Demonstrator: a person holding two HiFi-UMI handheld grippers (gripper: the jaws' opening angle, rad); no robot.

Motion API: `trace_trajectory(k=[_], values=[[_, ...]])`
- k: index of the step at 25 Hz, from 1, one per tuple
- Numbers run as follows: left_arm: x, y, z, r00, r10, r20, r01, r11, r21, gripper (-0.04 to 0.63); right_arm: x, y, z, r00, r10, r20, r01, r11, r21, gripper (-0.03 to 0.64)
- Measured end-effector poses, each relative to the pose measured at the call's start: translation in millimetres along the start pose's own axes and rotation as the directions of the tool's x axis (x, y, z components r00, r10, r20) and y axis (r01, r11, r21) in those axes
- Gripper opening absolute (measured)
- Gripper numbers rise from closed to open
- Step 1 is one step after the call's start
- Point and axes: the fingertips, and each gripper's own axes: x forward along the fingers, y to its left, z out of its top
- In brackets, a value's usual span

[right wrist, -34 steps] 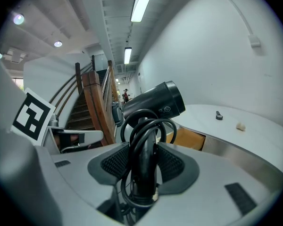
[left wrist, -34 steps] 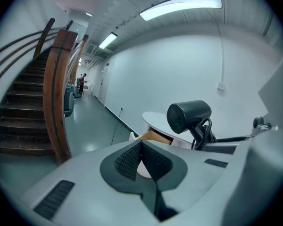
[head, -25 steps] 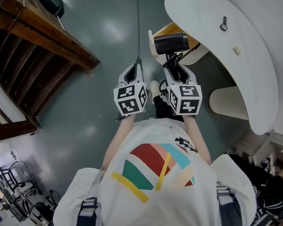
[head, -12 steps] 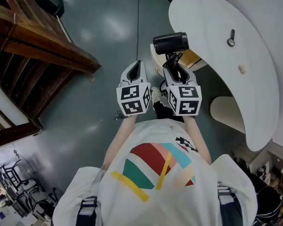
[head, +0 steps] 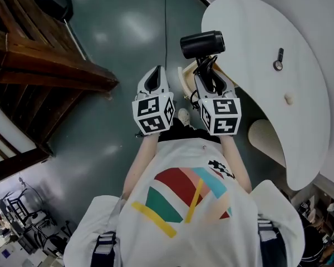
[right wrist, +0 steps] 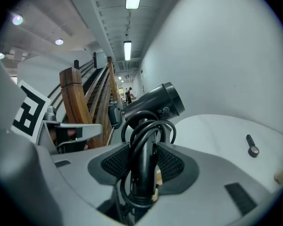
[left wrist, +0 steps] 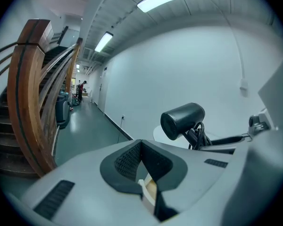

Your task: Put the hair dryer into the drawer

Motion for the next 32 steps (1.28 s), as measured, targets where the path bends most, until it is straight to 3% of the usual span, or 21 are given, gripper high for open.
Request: trace_trajectory(k=[6, 15, 22, 32], values=[[22, 12, 17, 1.0, -0.014, -0.006, 0.014, 1.0, -0.003, 0.016, 21, 5, 6, 1.0, -0.002, -0.029, 0.002, 1.0, -0.004, 0.192], [57, 2, 46, 0.986, -0.166, -0.025, 0.167, 0.982, 0.089, 0.015, 43, 10, 29, 0.996, -0.093, -0.013, 0.094, 0.994, 0.052, 0.19], [80, -10, 53, 0.958, -0.28, -0.067, 0.287, 0.947, 0.143, 0.015, 51, 10, 31, 0.986, -0.166, -0.022, 0.168, 0.979, 0.118, 0.189], [96, -47, 36, 0.898, -0.405, -0.17, 0.433, 0.884, 0.179, 0.015, 32, -13, 8, 0.954, -0.29, -0.08, 0.3, 0.922, 0.243, 0.187]])
